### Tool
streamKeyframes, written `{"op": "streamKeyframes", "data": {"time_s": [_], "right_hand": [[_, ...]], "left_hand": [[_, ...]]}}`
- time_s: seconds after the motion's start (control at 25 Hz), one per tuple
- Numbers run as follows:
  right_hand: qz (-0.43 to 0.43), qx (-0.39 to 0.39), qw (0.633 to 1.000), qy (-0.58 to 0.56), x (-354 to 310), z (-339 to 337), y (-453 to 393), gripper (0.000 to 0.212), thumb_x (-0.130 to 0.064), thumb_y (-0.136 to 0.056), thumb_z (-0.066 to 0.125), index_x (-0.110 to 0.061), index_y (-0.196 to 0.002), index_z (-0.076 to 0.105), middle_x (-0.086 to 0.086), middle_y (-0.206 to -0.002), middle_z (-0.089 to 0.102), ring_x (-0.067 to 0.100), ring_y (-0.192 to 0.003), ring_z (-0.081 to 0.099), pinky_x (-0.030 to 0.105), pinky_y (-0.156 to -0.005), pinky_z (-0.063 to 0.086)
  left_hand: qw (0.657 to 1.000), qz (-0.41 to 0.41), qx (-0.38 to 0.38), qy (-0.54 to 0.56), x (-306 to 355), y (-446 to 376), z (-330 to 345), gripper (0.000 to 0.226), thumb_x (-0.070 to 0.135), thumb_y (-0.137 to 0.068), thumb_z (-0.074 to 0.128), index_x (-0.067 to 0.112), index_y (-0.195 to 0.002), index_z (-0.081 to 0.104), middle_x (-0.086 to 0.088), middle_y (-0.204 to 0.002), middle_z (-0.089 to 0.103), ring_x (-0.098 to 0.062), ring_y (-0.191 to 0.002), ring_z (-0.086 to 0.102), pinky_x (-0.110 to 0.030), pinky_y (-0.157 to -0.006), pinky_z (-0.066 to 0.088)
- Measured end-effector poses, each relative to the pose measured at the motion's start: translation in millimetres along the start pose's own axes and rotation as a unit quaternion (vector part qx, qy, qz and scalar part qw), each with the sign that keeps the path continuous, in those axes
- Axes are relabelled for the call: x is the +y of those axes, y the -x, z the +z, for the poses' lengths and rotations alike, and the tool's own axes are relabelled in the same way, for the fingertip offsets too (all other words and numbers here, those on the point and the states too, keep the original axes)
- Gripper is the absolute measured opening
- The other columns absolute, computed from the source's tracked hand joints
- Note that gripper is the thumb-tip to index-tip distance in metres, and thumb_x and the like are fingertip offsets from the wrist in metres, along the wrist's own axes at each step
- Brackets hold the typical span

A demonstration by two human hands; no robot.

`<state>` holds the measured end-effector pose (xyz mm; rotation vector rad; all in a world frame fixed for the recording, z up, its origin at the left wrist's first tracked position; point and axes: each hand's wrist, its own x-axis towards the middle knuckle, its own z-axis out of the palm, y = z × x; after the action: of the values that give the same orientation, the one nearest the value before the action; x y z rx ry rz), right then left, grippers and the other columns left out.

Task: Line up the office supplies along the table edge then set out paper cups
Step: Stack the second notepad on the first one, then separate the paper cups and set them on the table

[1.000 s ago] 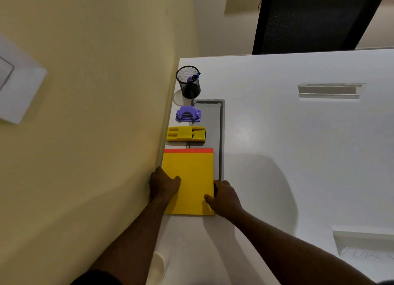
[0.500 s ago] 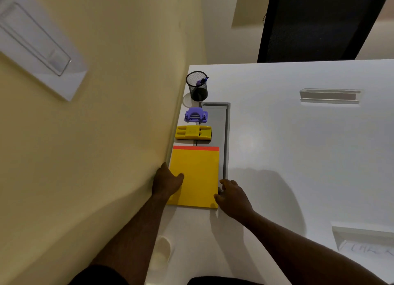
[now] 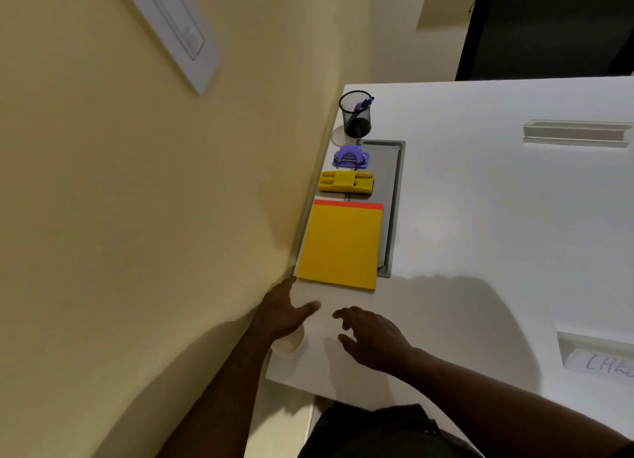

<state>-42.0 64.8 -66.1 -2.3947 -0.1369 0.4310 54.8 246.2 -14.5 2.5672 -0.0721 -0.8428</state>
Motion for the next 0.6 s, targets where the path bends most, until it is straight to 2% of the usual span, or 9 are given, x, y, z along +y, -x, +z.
{"op": "streamKeyframes", "data": {"time_s": [0.12, 0.24, 0.32, 0.4, 0.48, 0.6], "right_hand": [[-0.032, -0.012, 0.999, 0.034, -14, 10, 0, 0.063, -0.036, -0.091, 0.054, -0.035, -0.144, 0.021, 0.001, -0.123, 0.059, 0.018, -0.100, 0.061, 0.032, -0.075, 0.052], [-0.072, -0.028, 0.991, 0.105, -30, 21, -8, 0.068, -0.034, -0.093, 0.053, -0.039, -0.146, 0.010, 0.006, -0.115, 0.059, 0.022, -0.086, 0.061, 0.030, -0.061, 0.048], [-0.095, -0.033, 0.982, 0.159, -40, 29, -16, 0.059, -0.031, -0.096, 0.051, -0.035, -0.146, 0.019, 0.009, -0.112, 0.059, 0.024, -0.083, 0.061, 0.031, -0.060, 0.047], [-0.107, -0.021, 0.974, 0.198, -47, 33, -23, 0.048, -0.027, -0.095, 0.054, -0.025, -0.140, 0.037, 0.012, -0.111, 0.061, 0.026, -0.086, 0.063, 0.036, -0.066, 0.051], [-0.100, -0.005, 0.975, 0.198, -47, 32, -24, 0.037, -0.023, -0.093, 0.058, -0.017, -0.129, 0.050, 0.013, -0.111, 0.064, 0.027, -0.088, 0.065, 0.037, -0.072, 0.054], [-0.047, 0.024, 0.994, 0.100, -42, 20, -12, 0.028, -0.026, -0.095, 0.053, -0.017, -0.121, 0.058, 0.010, -0.111, 0.067, 0.024, -0.092, 0.066, 0.034, -0.076, 0.054]], "left_hand": [[0.992, 0.036, -0.038, -0.118, -15, 30, 1, 0.120, 0.060, -0.066, 0.076, 0.023, -0.154, 0.004, -0.003, -0.163, 0.006, -0.024, -0.150, 0.008, -0.045, -0.122, 0.015], [0.992, 0.036, 0.034, -0.117, -28, 56, 13, 0.118, 0.041, -0.070, 0.080, 0.021, -0.153, -0.002, -0.002, -0.163, 0.003, -0.025, -0.150, 0.006, -0.043, -0.122, 0.016], [0.987, 0.066, 0.122, -0.077, -34, 72, 27, 0.109, 0.025, -0.075, 0.077, 0.018, -0.153, 0.002, -0.004, -0.163, 0.010, -0.023, -0.149, 0.012, -0.034, -0.120, 0.019], [0.979, 0.067, 0.191, -0.003, -35, 84, 39, 0.101, 0.009, -0.075, 0.074, 0.015, -0.153, 0.010, -0.006, -0.160, 0.019, -0.023, -0.147, 0.021, -0.027, -0.116, 0.020], [0.976, 0.037, 0.203, 0.067, -35, 90, 48, 0.100, 0.002, -0.074, 0.070, 0.018, -0.152, 0.009, -0.005, -0.160, 0.019, -0.024, -0.146, 0.022, -0.030, -0.115, 0.022], [0.978, 0.017, 0.172, 0.114, -35, 90, 59, 0.103, 0.016, -0.077, 0.074, 0.025, -0.152, 0.004, -0.001, -0.160, 0.016, -0.023, -0.146, 0.021, -0.039, -0.116, 0.026]]}}
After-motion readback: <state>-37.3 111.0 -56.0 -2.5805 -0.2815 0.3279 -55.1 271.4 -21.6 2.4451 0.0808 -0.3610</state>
